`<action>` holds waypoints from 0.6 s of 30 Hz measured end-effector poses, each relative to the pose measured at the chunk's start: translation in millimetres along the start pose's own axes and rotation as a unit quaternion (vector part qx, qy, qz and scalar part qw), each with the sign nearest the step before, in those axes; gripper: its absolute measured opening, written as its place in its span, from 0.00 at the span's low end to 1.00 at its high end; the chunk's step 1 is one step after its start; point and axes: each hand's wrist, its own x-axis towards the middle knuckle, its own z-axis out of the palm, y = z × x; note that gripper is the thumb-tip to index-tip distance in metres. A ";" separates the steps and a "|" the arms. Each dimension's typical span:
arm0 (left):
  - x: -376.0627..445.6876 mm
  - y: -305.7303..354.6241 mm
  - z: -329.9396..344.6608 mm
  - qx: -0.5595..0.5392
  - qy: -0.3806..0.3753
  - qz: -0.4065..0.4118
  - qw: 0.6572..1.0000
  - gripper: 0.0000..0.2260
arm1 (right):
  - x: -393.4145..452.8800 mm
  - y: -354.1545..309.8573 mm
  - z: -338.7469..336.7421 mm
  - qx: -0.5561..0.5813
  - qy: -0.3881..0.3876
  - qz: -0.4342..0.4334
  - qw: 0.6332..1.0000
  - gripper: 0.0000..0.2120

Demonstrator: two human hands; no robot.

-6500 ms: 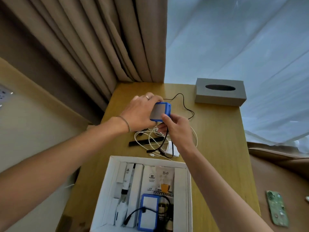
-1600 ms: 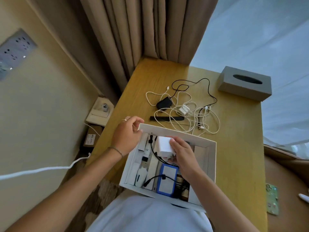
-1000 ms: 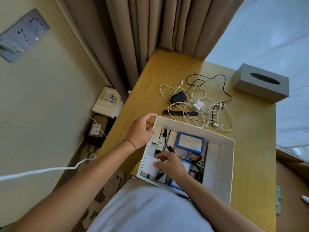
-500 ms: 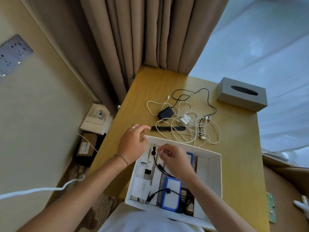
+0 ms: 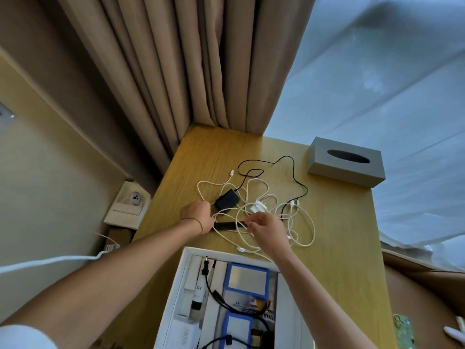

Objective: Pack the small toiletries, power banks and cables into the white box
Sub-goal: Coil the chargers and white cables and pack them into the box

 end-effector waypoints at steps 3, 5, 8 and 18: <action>16.9 4.7 10.1 -0.087 -0.043 -0.008 0.995 0.12 | 6.2 8.3 2.7 0.001 0.000 0.007 1.000 0.08; 21.8 8.7 15.7 -0.150 -0.062 0.007 0.987 0.10 | 9.3 14.7 3.1 0.003 -0.001 0.013 1.000 0.08; 21.0 10.0 18.6 -0.209 -0.043 0.031 0.977 0.06 | 10.5 22.3 0.1 0.019 0.008 0.007 1.000 0.08; -46.2 46.2 -53.3 -0.471 0.041 0.157 0.867 0.16 | -7.6 -7.7 -25.1 0.009 0.107 -0.151 0.983 0.19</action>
